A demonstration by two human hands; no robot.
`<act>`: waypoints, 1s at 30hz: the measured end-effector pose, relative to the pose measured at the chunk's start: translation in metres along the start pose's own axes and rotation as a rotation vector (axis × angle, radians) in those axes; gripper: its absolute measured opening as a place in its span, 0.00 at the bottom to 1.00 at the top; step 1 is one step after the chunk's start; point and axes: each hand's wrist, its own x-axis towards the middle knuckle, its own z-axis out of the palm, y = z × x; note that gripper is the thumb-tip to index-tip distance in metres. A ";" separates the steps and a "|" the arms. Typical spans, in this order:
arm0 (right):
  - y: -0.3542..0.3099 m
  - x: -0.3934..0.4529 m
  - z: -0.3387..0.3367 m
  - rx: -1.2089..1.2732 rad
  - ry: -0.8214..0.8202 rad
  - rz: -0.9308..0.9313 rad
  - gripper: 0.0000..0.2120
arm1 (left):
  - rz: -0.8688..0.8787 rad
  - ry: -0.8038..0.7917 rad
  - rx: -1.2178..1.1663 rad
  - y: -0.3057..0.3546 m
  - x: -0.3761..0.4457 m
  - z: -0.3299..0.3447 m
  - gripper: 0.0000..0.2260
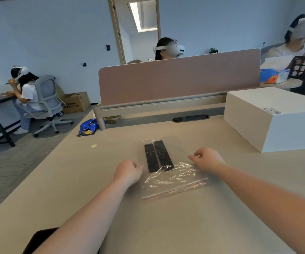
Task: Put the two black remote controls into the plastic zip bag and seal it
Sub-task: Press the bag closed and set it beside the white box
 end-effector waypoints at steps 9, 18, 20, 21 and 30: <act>-0.010 0.036 0.021 0.044 -0.050 0.085 0.08 | -0.203 0.008 -0.292 0.013 0.031 0.022 0.14; 0.020 0.052 0.007 -0.103 0.172 0.102 0.04 | 0.045 0.090 -0.308 0.059 0.058 0.058 0.16; 0.033 0.059 -0.003 -0.130 0.213 0.124 0.04 | 0.087 0.100 -0.335 0.077 0.064 0.073 0.12; 0.039 0.063 -0.008 -0.136 0.231 0.142 0.05 | 0.100 0.108 -0.355 0.086 0.067 0.080 0.11; 0.070 0.119 -0.055 -0.231 0.370 0.258 0.10 | 0.159 0.051 -0.440 0.164 0.108 0.129 0.08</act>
